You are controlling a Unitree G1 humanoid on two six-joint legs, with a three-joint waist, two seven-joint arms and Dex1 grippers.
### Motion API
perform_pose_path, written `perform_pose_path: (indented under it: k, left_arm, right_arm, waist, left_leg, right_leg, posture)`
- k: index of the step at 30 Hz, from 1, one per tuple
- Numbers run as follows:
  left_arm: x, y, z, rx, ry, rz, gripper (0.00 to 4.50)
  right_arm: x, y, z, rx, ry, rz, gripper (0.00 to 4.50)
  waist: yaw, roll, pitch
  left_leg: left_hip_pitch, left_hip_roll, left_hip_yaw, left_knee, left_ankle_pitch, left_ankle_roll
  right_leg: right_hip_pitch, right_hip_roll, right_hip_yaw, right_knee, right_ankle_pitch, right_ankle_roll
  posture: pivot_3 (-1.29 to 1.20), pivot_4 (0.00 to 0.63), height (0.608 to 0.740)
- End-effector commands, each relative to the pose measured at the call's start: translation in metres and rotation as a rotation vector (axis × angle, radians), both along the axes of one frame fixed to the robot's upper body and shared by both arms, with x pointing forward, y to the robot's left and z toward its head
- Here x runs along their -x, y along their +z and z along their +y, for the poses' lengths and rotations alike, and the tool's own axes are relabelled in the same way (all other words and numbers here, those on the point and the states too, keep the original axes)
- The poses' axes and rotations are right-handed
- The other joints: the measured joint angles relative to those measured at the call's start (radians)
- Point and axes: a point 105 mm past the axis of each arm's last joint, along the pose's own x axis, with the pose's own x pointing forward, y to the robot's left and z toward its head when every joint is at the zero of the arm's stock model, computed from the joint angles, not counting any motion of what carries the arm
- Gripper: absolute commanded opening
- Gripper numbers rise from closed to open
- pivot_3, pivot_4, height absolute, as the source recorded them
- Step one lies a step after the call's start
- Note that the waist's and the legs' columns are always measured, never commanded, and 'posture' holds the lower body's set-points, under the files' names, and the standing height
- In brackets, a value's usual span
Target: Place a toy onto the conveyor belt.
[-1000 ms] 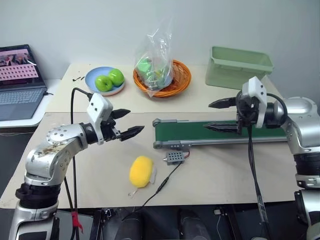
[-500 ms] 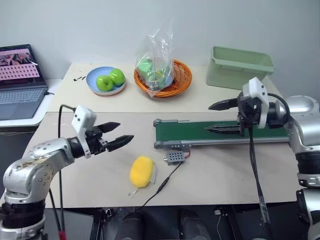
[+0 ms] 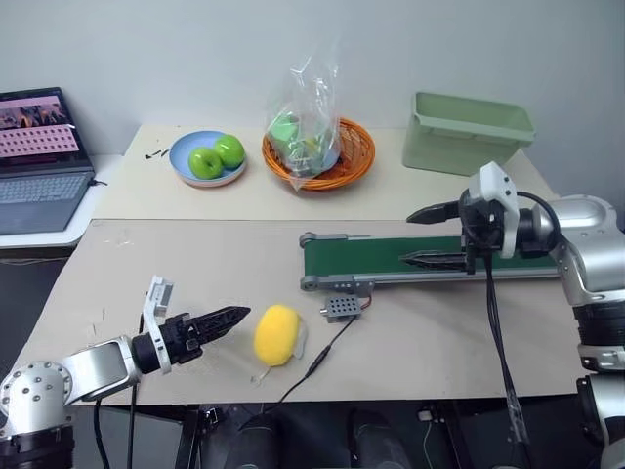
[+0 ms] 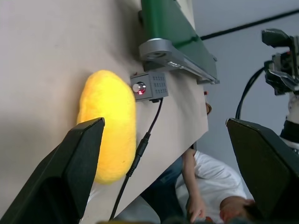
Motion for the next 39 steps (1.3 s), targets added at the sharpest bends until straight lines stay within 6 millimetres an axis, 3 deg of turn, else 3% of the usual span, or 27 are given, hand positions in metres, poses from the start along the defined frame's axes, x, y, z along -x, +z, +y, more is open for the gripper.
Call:
perform_pose_path:
  k: [1, 9, 13, 23, 28, 36, 39]
  left_arm:
    - [-0.003, -0.008, -0.006, -0.002, 0.015, 0.049, 4.44]
    - [-0.012, -0.028, -0.032, 0.03, 0.03, 0.141, 4.44]
    - [-0.01, -0.038, -0.042, -0.06, -0.013, 0.158, 4.44]
    - [-0.009, -0.048, -0.046, -0.147, -0.044, 0.186, 4.44]
    - [-0.012, -0.048, -0.048, -0.13, -0.041, 0.179, 3.16]
    - [-0.018, -0.043, -0.049, -0.095, -0.012, 0.159, 0.12]
    - [-0.023, -0.04, -0.048, -0.08, 0.012, 0.15, 0.01]
  right_arm:
    - [0.002, 0.012, -0.005, 0.003, -0.025, -0.071, 4.5]
    - [0.003, 0.013, -0.01, 0.005, -0.069, -0.09, 4.5]
    - [0.004, 0.016, -0.013, 0.005, -0.086, -0.108, 4.5]
    - [0.005, 0.018, -0.017, 0.006, -0.122, -0.13, 4.5]
    - [0.005, 0.02, -0.017, 0.007, -0.128, -0.136, 4.5]
    - [0.013, 0.021, -0.011, 0.005, -0.057, -0.091, 4.5]
    - [0.018, 0.02, -0.008, 0.014, -0.016, -0.066, 4.5]
  waist:
    - [-0.001, 0.0, 0.0]
    - [-0.001, 0.001, 0.0]
    - [-0.001, 0.001, 0.0]
    - [-0.001, 0.001, -0.001]
    - [0.0, 0.001, -0.001]
    - [-0.001, 0.001, -0.001]
    - [0.0, 0.001, -0.001]
  left_leg:
    - [0.0, 0.0, 0.0, 0.0, 0.0, 0.0]
    - [0.001, 0.0, 0.0, -0.001, 0.0, 0.0]
    - [0.001, -0.001, 0.001, -0.001, 0.0, 0.0]
    - [0.002, -0.001, 0.007, -0.001, 0.0, 0.0]
    - [0.002, -0.001, 0.007, -0.001, 0.0, 0.0]
    - [0.002, -0.001, 0.007, -0.001, 0.0, 0.0]
    - [0.002, -0.001, 0.007, -0.001, 0.0, 0.0]
  right_leg:
    - [0.0, 0.0, 0.0, 0.0, 0.0, 0.0]
    - [0.0, 0.0, 0.001, 0.0, 0.0, -0.001]
    - [0.001, 0.0, 0.001, 0.0, 0.0, -0.001]
    - [0.001, 0.0, 0.001, 0.0, -0.001, -0.001]
    - [0.002, 0.0, 0.001, 0.0, -0.001, -0.001]
    - [0.001, 0.0, 0.001, -0.001, -0.001, -0.001]
    - [0.002, 0.0, 0.001, -0.001, -0.001, -0.001]
  posture:
    - [0.0, 0.15, 0.74]
    - [0.0, 0.15, 0.74]
    - [0.0, 0.15, 0.74]
    - [0.0, 0.15, 0.74]
    - [0.0, 0.15, 0.74]
    - [0.0, 0.15, 0.74]
    - [0.0, 0.15, 0.74]
